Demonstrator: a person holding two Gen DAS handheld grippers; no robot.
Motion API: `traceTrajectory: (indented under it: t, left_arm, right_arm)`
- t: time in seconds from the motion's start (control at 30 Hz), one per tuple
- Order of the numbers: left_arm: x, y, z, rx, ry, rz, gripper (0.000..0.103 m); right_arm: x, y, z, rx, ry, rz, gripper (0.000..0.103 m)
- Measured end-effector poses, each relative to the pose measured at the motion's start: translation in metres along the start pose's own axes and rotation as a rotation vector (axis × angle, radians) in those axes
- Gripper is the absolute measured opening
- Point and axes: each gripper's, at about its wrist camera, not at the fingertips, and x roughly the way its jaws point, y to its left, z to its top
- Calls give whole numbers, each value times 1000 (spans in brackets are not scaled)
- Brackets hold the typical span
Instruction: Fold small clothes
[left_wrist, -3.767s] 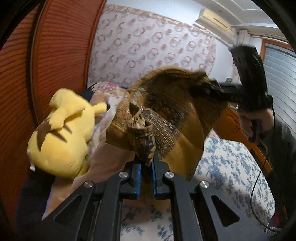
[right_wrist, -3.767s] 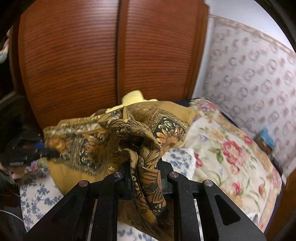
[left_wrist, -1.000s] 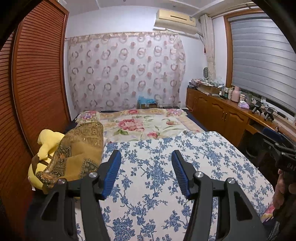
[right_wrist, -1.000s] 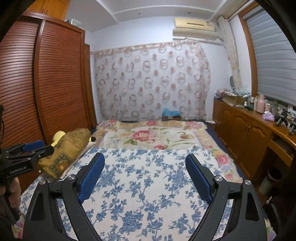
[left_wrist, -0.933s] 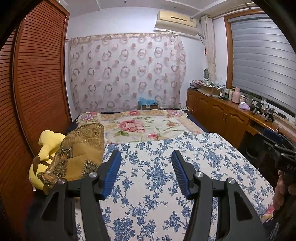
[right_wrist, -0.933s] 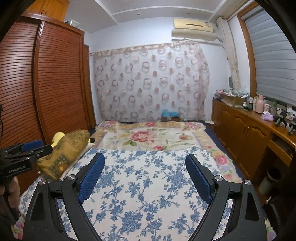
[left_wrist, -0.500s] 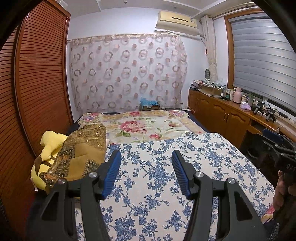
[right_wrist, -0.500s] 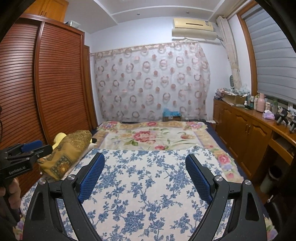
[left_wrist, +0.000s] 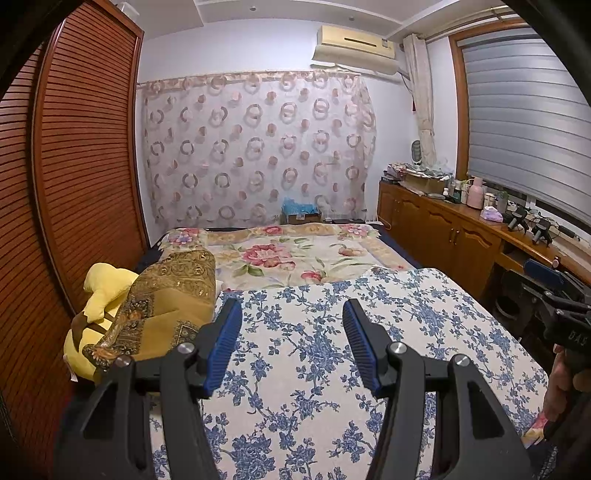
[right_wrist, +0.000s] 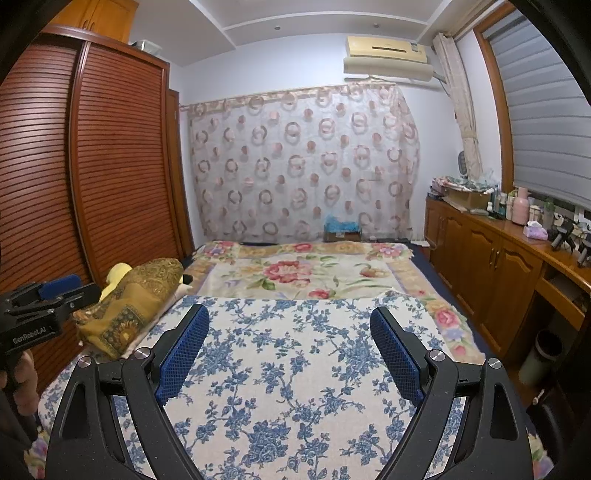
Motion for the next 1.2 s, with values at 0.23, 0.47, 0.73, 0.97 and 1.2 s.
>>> traceTrajectory:
  t: [0.23,0.47,0.73,0.97,1.2]
  left_arm:
    - [0,0,-1,-1,0,0,56]
    - [0,0,-1,-1,-2,0,56]
    - [-1,1,-1,1,-2,2,56]
    - [-1,4,2,2,-1,5,56]
    - [-1,4,1,2,-2,5,56]
  right_arm:
    - [0,0,0,0,2,2,91]
    - [2,-2,-1,3,6,1,91]
    - [2,-2,0,4,8,3,91]
    - [2,-2,-2,4,10,2,91]
    - [2,-2,-1,4,10,2,91]
